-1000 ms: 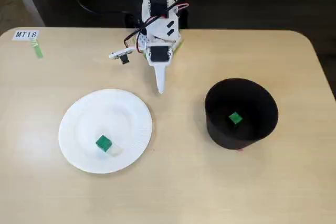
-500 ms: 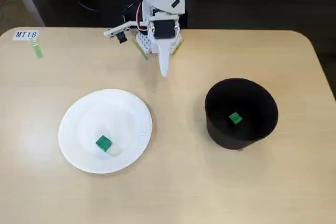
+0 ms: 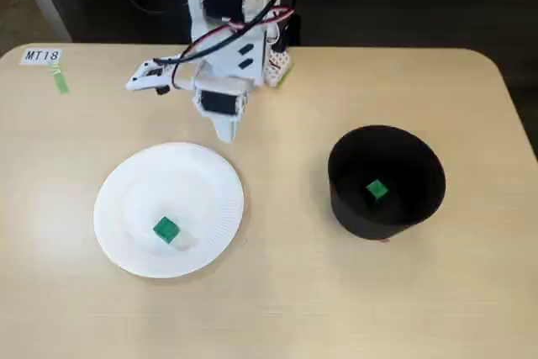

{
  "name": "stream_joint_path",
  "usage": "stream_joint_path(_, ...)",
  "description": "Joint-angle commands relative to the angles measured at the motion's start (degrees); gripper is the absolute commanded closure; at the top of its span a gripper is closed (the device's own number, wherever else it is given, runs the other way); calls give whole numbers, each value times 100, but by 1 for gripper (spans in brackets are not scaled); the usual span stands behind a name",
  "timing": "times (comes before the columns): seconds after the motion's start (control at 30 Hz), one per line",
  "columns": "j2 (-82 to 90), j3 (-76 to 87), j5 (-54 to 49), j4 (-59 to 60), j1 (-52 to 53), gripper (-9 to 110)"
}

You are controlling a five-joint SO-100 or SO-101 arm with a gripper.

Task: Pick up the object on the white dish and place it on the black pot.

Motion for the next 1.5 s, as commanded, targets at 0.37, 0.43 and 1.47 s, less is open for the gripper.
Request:
stream_joint_path(0.37, -1942, -1521, 976, -431, 782, 101)
stream_joint_path(0.43, -2065, -1529, 932, -686, 817, 101)
stream_joint_path(1.47, -2900, -1652, -123, -1600, 1081, 75)
